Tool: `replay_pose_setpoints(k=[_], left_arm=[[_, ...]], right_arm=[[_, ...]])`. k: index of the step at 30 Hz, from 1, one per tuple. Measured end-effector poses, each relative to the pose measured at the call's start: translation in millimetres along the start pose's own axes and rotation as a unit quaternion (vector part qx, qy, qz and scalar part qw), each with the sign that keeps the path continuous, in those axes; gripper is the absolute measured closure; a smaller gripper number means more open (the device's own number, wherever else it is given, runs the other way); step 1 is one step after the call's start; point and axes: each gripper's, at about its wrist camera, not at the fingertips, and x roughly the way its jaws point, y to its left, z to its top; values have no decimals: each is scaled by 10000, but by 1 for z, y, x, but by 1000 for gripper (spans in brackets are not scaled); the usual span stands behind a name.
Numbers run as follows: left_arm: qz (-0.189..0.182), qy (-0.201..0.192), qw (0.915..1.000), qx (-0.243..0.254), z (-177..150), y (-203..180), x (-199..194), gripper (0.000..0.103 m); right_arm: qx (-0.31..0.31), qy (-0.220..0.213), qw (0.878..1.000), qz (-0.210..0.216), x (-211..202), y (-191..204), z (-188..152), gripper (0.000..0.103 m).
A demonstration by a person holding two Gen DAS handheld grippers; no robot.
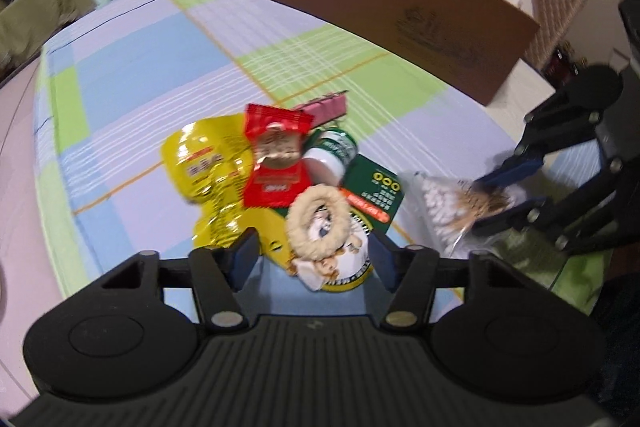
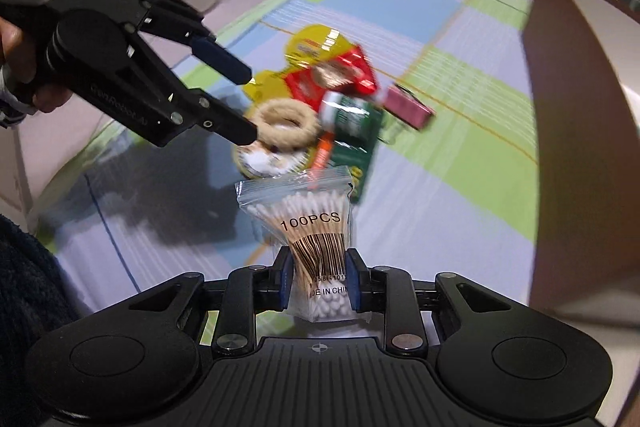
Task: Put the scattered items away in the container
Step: 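Grasp the cotton swab bag with the right gripper while the left gripper grasps the ring snack, then lift the cotton swab bag and ring snack and carry both over the box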
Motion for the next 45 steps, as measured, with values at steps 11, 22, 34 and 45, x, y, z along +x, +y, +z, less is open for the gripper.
replay_pose_setpoints(k=[11, 22, 34, 45], left_arm=[[194, 90, 9990, 389, 8, -9, 29, 68], [407, 49, 9986, 335, 1, -18, 14, 87], [655, -50, 9975, 252, -11, -37, -38, 87], [606, -302, 9960, 579, 5, -72, -60, 87]], right_arm=[[564, -8, 9977, -365, -11, -17, -19, 77], [776, -226, 9953, -527, -28, -10, -28, 77], [1275, -392, 9895, -558, -53, 1, -46, 77], [1640, -676, 9820, -647, -90, 1, -71, 77]])
